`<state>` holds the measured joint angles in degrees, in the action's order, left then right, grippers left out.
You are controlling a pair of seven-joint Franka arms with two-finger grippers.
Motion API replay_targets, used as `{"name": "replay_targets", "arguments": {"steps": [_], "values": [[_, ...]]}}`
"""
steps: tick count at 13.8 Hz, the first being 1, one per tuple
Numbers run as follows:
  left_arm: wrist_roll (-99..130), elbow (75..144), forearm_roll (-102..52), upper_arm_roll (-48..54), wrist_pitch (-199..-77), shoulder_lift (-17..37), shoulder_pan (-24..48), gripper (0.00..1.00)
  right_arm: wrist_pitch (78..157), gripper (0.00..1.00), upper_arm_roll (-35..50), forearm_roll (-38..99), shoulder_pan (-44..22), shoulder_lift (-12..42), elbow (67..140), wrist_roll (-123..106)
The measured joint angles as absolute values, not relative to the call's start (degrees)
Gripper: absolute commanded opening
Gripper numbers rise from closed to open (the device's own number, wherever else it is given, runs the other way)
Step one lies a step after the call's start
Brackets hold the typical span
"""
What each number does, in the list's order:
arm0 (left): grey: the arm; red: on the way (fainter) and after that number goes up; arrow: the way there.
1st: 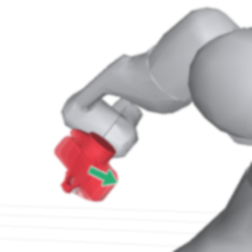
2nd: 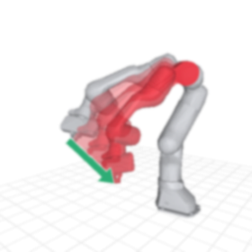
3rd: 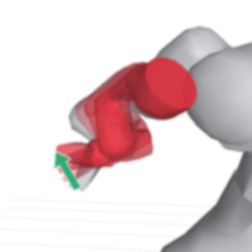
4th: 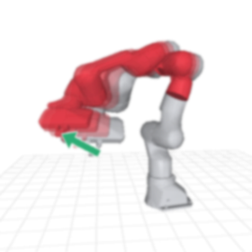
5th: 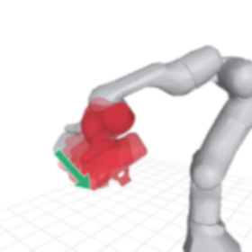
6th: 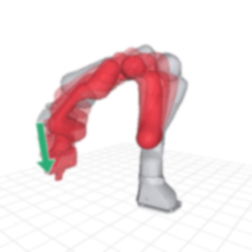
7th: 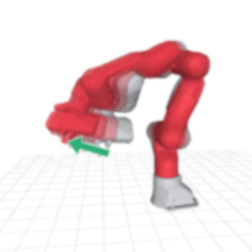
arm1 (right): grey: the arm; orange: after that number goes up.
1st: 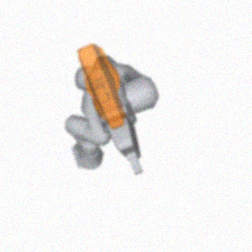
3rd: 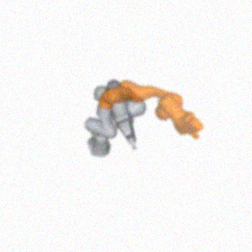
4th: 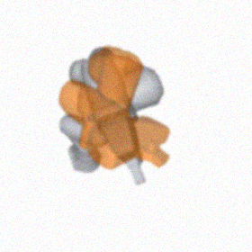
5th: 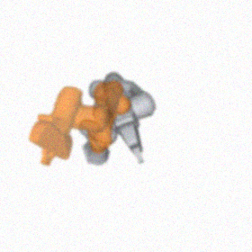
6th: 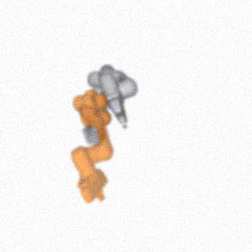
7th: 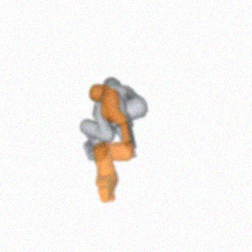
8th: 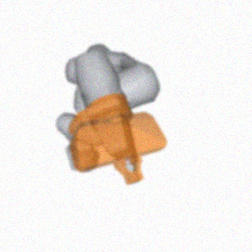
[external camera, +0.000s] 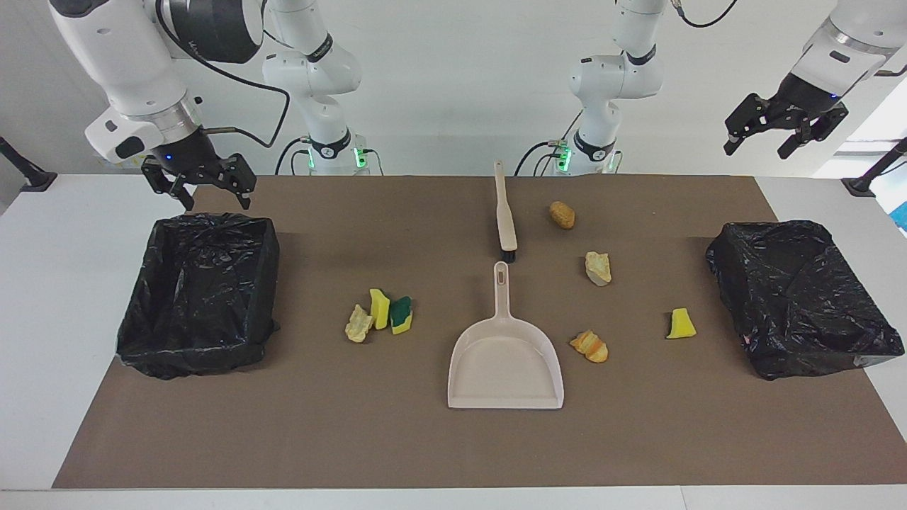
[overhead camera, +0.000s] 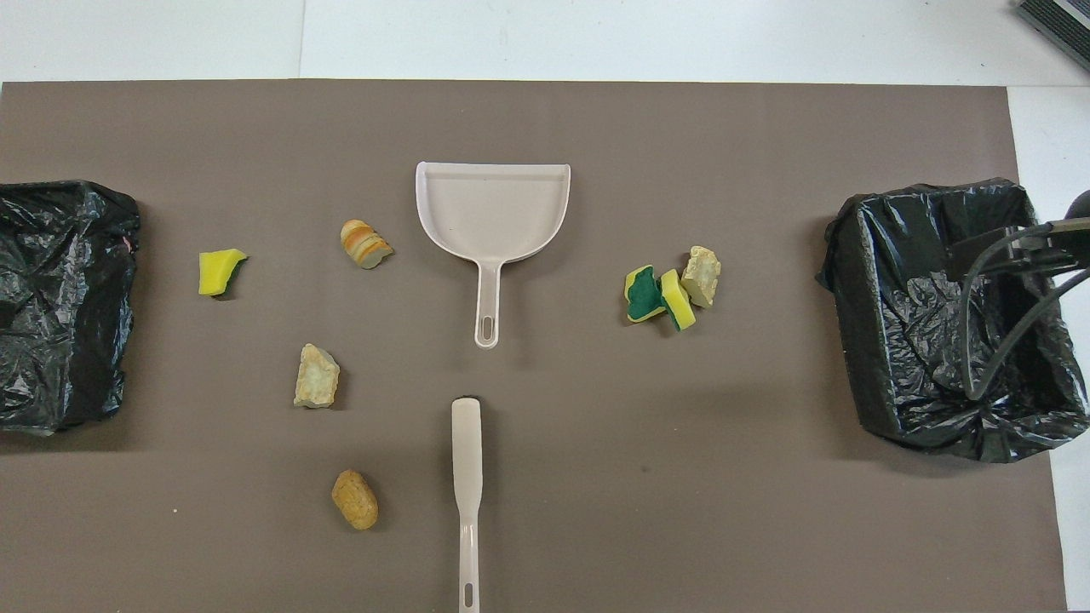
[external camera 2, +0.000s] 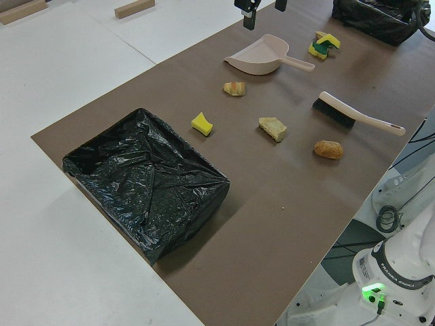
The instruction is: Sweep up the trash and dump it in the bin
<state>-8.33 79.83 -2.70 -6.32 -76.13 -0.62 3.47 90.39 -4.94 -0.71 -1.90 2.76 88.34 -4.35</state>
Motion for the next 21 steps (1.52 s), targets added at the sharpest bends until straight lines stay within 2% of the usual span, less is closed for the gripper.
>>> {"name": "replay_targets", "arguments": {"steps": [14, 17, 21], "values": [[-8.33, 80.30, -2.79, -5.96, -75.92, -0.82, 4.04, 1.00, 89.68, 1.00, -4.66, -0.63, -1.69, 2.69, 88.25, -2.36], [-6.31, 86.91, -2.86, -4.77, -76.53, -4.61, 8.74, 1.00, 89.68, 1.00, -4.66, -0.62, -1.67, 2.69, 88.25, -2.36], [0.97, 103.24, -2.87, -3.54, -84.51, -13.01, 16.58, 1.00, 89.67, 1.00, -4.66, -0.63, -1.67, 2.69, 88.25, -2.36]]}}
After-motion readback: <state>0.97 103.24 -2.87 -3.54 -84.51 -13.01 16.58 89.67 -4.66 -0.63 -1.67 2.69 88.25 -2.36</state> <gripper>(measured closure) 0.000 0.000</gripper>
